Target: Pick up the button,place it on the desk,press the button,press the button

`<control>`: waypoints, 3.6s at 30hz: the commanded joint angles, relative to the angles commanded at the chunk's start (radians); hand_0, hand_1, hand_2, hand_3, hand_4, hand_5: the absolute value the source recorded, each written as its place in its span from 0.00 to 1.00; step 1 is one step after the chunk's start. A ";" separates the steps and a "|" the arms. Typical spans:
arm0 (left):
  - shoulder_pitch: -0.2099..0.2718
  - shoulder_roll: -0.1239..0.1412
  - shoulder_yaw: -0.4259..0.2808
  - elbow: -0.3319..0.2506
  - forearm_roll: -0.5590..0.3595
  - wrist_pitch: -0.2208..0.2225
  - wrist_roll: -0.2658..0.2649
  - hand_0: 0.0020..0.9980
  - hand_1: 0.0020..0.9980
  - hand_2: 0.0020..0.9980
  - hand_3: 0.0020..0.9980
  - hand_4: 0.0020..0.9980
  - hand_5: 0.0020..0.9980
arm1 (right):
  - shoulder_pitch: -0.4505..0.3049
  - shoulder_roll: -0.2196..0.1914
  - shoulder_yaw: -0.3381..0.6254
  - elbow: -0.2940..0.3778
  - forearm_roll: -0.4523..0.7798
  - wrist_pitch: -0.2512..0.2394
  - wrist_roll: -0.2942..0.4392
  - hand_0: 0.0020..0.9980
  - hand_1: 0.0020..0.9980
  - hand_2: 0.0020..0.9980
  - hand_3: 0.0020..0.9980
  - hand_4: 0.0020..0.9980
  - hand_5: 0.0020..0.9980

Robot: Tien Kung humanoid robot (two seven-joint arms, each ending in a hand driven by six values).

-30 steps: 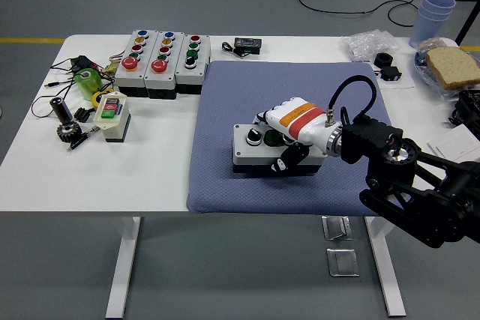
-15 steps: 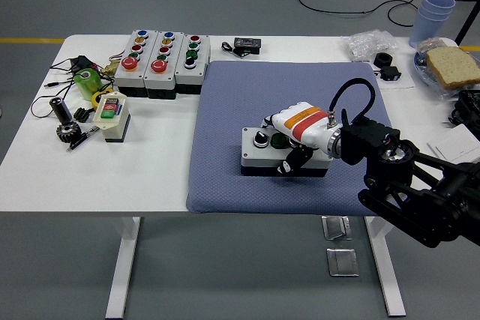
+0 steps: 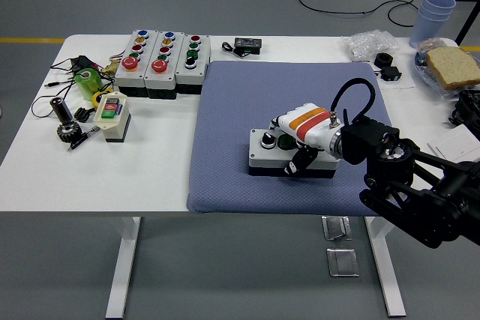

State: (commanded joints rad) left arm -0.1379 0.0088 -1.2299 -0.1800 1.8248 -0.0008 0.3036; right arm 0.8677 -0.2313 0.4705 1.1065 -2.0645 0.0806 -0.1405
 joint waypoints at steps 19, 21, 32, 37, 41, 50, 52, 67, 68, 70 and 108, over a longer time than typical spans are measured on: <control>-0.001 0.000 -0.001 0.000 -0.001 0.000 0.000 0.65 0.61 0.60 0.57 0.31 0.86 | -0.007 -0.002 0.011 0.006 -0.044 0.031 -0.025 0.23 0.22 0.46 0.66 0.93 0.27; -0.001 0.000 -0.002 0.000 0.001 0.000 0.000 0.65 0.61 0.60 0.57 0.31 0.86 | -0.009 -0.002 0.011 0.009 -0.050 0.034 -0.033 0.28 0.26 0.50 0.70 0.93 0.29; 0.001 -0.001 -0.006 0.000 0.007 -0.001 0.000 0.65 0.61 0.60 0.57 0.31 0.87 | -0.019 -0.003 0.019 0.024 -0.069 0.040 -0.050 0.34 0.31 0.57 0.74 0.95 0.32; 0.003 -0.002 -0.007 0.000 0.006 -0.001 0.000 0.65 0.61 0.60 0.57 0.31 0.87 | -0.023 -0.004 0.020 0.029 -0.074 0.041 -0.052 0.34 0.31 0.57 0.74 0.95 0.32; 0.005 -0.002 -0.008 0.000 0.010 -0.002 0.001 0.64 0.61 0.60 0.56 0.31 0.86 | -0.026 -0.007 0.020 0.034 -0.076 0.044 -0.049 0.48 0.46 0.64 0.78 0.96 0.32; 0.010 -0.003 -0.010 0.000 0.018 -0.003 0.001 0.65 0.61 0.60 0.56 0.31 0.86 | -0.035 -0.012 0.023 0.043 -0.062 0.049 -0.046 0.78 0.71 0.80 0.83 0.98 0.34; 0.011 -0.003 -0.009 0.000 0.018 -0.003 0.001 0.65 0.61 0.60 0.56 0.31 0.86 | -0.036 -0.012 0.026 0.046 -0.057 0.055 -0.048 0.78 0.71 0.80 0.83 0.98 0.34; 0.006 -0.001 -0.007 0.000 0.009 -0.001 0.000 0.65 0.61 0.60 0.56 0.31 0.86 | -0.040 -0.022 0.035 0.071 0.041 0.066 -0.053 0.90 0.86 0.94 0.92 0.99 0.36; 0.005 -0.001 -0.008 0.000 0.009 0.000 0.000 0.65 0.61 0.60 0.57 0.31 0.86 | -0.041 -0.024 0.039 0.078 0.052 0.064 -0.054 0.93 0.89 0.97 0.97 1.00 0.36; 0.004 -0.001 -0.008 0.000 0.009 0.000 0.000 0.65 0.61 0.60 0.57 0.31 0.86 | -0.041 -0.026 0.043 0.085 0.060 0.062 -0.055 0.93 0.89 0.97 0.97 1.00 0.36; 0.003 -0.001 -0.009 0.000 0.018 0.001 0.000 0.64 0.61 0.60 0.57 0.31 0.86 | -0.127 -0.077 0.203 0.272 0.094 -0.018 -0.099 0.94 0.89 0.99 0.98 1.00 0.36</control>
State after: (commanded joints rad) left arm -0.1351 0.0082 -1.2393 -0.1800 1.8428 -0.0003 0.3039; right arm 0.7405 -0.3083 0.6731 1.3788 -1.9705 0.0626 -0.2394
